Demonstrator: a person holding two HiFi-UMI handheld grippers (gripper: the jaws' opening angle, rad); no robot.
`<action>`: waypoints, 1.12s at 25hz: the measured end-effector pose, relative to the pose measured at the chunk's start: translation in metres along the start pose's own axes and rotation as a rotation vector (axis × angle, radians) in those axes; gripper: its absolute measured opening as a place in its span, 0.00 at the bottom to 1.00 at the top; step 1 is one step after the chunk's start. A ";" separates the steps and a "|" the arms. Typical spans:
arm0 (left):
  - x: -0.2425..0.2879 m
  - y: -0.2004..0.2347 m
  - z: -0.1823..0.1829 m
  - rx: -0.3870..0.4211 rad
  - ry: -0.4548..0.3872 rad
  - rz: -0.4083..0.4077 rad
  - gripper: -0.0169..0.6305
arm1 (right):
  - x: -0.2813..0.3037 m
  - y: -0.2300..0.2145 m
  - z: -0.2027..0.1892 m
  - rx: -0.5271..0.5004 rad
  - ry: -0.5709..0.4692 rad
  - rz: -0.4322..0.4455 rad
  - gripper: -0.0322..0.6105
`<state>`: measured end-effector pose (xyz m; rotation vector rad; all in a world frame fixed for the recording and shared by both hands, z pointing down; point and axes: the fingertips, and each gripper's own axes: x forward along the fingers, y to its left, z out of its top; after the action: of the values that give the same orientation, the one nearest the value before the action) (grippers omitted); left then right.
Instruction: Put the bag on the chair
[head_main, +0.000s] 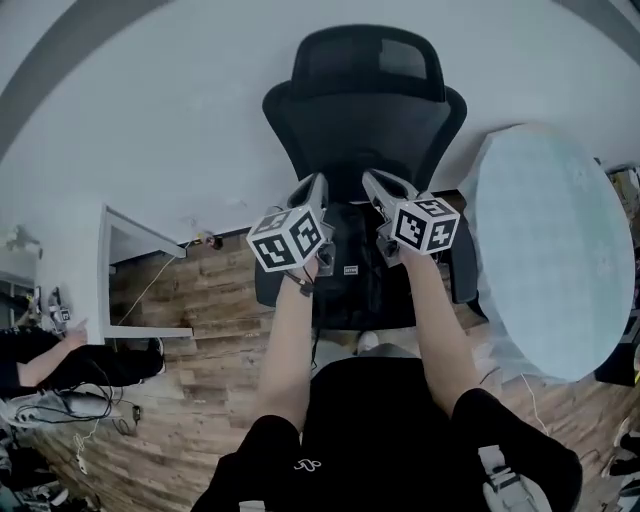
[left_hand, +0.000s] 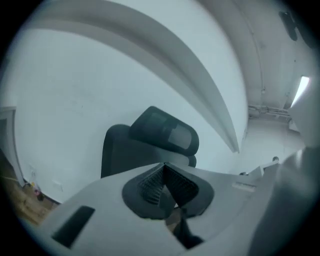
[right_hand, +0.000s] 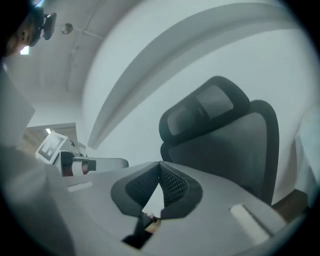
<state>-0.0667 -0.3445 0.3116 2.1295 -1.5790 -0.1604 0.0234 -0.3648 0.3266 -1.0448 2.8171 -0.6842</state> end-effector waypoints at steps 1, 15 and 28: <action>-0.005 -0.009 0.008 0.022 -0.029 0.009 0.03 | -0.004 0.006 0.012 -0.003 -0.028 -0.004 0.06; -0.032 -0.005 -0.003 0.225 -0.035 0.214 0.03 | -0.065 0.001 0.044 -0.322 -0.020 -0.177 0.07; -0.037 -0.013 -0.009 0.282 -0.013 0.246 0.03 | -0.073 0.001 0.048 -0.298 -0.031 -0.173 0.07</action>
<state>-0.0642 -0.3043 0.3067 2.1134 -1.9515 0.1386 0.0888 -0.3363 0.2755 -1.3430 2.8849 -0.2572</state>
